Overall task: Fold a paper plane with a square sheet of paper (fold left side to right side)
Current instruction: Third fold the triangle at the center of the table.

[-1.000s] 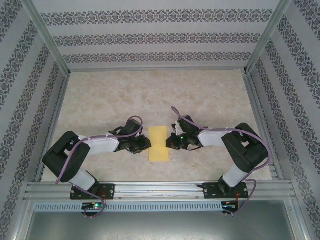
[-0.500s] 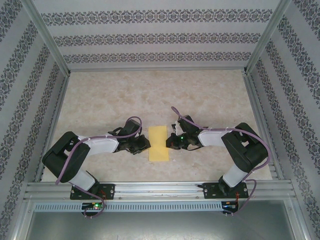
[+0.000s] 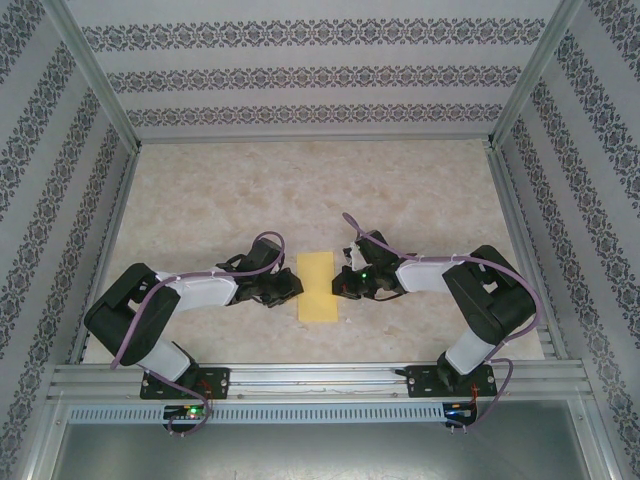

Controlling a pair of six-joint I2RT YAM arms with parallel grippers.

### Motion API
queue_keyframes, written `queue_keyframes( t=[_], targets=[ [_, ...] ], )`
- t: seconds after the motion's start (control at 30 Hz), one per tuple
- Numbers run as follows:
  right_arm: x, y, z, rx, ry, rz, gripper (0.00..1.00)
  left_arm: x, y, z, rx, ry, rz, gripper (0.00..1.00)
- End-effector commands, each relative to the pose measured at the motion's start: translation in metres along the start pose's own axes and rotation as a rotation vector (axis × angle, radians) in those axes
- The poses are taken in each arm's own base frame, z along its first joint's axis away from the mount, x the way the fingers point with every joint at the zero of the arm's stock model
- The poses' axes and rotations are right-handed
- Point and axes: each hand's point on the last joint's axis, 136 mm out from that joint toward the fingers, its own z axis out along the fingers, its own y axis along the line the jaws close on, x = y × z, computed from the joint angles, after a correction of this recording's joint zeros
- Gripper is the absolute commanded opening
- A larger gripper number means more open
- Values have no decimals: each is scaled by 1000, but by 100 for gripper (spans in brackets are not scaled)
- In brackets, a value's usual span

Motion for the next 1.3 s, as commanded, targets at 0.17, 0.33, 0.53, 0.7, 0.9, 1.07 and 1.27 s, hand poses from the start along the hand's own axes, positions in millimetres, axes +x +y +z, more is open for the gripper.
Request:
queue_keyframes(
  t=[0.17, 0.33, 0.53, 0.7, 0.9, 1.07, 1.27],
  targets=[
    [11, -37, 6, 129, 28, 53, 0, 0, -5, -3, 9, -11, 13, 17],
    [11, -36, 6, 125, 28, 51, 0, 0, -4, 2, 14, -2, 6, 17],
    [10, -33, 6, 110, 24, 42, 0, 1, -5, 4, 17, 2, 7, 11],
    [5, -24, 3, 84, 5, 12, 0, 0, -8, 0, 29, -7, 4, 2],
    [-10, -3, -24, 63, -115, -125, 11, -3, -17, -7, 55, -26, -26, 0],
    [-5, 17, -53, 66, -237, -339, 28, -3, -20, -13, 56, -30, -61, 0],
    [29, 34, -61, 164, -351, -700, 46, 0, -27, -14, 79, -9, -90, 0]
  ],
)
